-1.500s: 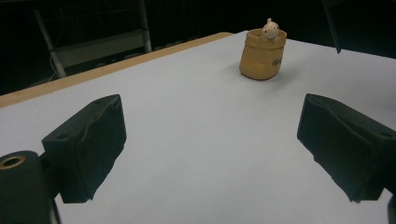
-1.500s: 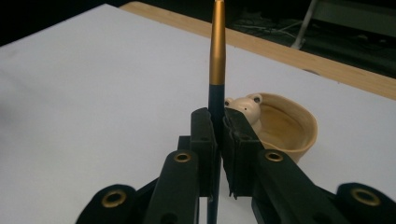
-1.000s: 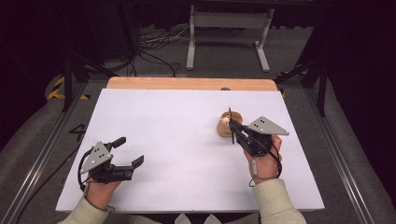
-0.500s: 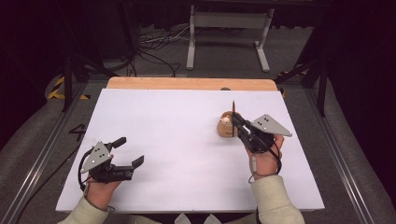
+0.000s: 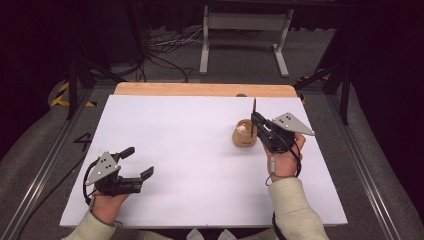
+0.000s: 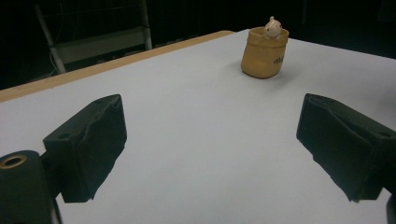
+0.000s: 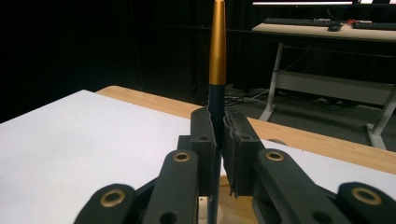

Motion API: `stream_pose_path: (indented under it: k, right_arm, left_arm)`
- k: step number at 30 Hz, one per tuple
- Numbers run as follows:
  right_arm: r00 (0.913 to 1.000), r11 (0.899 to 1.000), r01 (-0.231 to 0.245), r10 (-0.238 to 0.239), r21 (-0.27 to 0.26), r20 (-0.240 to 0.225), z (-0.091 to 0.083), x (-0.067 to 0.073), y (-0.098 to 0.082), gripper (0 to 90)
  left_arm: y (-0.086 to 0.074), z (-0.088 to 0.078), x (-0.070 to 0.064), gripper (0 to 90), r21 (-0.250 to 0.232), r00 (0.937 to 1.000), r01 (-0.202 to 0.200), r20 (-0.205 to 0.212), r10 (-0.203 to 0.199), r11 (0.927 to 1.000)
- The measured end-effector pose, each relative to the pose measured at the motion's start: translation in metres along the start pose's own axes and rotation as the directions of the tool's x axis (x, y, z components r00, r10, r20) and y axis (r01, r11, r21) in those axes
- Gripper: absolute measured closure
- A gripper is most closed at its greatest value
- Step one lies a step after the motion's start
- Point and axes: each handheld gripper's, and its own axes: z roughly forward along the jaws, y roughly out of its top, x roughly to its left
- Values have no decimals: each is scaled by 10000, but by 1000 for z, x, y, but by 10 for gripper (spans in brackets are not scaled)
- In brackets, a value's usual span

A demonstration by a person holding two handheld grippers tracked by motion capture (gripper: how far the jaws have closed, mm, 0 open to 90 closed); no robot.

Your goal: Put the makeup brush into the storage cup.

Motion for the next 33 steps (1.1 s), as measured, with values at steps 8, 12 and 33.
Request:
stream_pose_path:
  k: [8, 12, 33]
  right_arm:
    - [9997, 10000, 72, -72, -1, 230, 13, -9, 2, 827]
    - [9994, 10000, -85, 83, 51, 345, 19, -14, 1, 826]
    - [9981, 10000, 64, -64, 0, 612, 38, -19, -3, 822]
  left_arm:
    - [0, 0, 0, 92, -8, 10000, 9, -21, -9, 10000]
    - [0, 0, 0, 92, -13, 10000, 7, -23, -8, 10000]
    - [-1, -1, 2, 92, -10, 10000, 86, -39, -86, 10000]
